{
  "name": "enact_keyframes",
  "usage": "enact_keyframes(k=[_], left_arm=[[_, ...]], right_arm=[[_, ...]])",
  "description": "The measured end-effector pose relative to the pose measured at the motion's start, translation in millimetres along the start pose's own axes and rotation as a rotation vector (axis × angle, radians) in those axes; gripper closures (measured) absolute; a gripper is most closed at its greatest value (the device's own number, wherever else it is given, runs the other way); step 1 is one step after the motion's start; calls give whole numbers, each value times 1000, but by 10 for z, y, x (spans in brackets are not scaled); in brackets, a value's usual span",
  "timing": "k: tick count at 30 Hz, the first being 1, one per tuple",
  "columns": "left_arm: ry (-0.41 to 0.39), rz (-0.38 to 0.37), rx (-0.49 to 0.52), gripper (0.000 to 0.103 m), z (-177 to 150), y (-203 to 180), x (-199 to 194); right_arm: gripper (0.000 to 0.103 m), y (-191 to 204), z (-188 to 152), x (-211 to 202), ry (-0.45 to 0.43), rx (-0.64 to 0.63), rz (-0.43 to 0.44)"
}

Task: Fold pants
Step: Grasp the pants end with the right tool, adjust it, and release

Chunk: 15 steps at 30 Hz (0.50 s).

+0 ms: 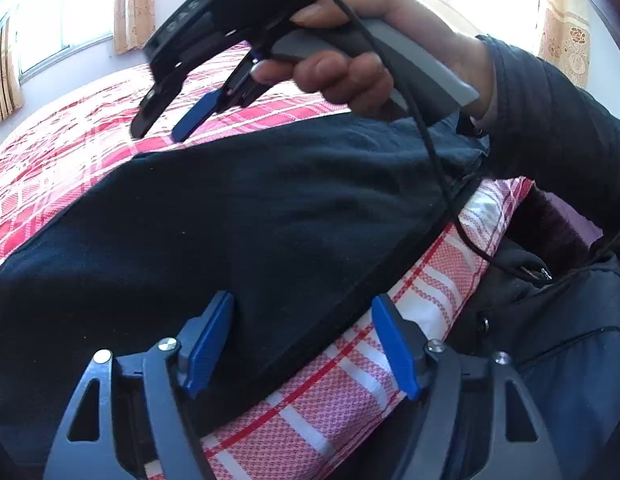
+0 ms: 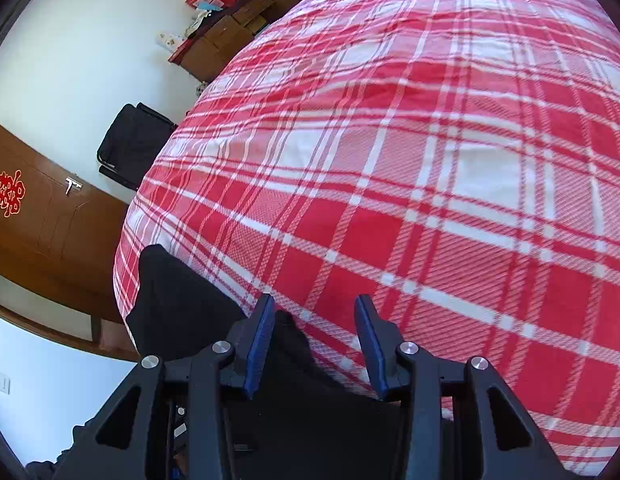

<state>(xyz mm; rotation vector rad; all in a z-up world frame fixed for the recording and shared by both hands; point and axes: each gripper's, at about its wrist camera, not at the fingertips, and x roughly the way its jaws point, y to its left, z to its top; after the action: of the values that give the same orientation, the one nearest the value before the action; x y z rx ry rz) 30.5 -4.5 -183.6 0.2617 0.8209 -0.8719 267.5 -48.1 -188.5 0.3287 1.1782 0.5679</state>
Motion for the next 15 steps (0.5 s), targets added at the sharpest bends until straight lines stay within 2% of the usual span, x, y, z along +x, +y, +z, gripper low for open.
enact_keyframes(k=[3, 5, 7, 11, 15], left_arm=[[4, -4, 9, 30, -2, -13, -7], [3, -12, 8, 30, -5, -1, -17], [4, -10, 12, 30, -5, -11, -15], [5, -12, 15, 30, -5, -18, -15], [4, -18, 13, 30, -6, -8, -22]], right_arm=[[69, 47, -53, 85, 33, -6, 19], [87, 56, -64, 118, 42, 2, 30], [97, 82, -73, 144, 48, 2, 50], [101, 204, -86, 52, 1, -24, 50], [102, 343, -82, -179, -95, -67, 42]])
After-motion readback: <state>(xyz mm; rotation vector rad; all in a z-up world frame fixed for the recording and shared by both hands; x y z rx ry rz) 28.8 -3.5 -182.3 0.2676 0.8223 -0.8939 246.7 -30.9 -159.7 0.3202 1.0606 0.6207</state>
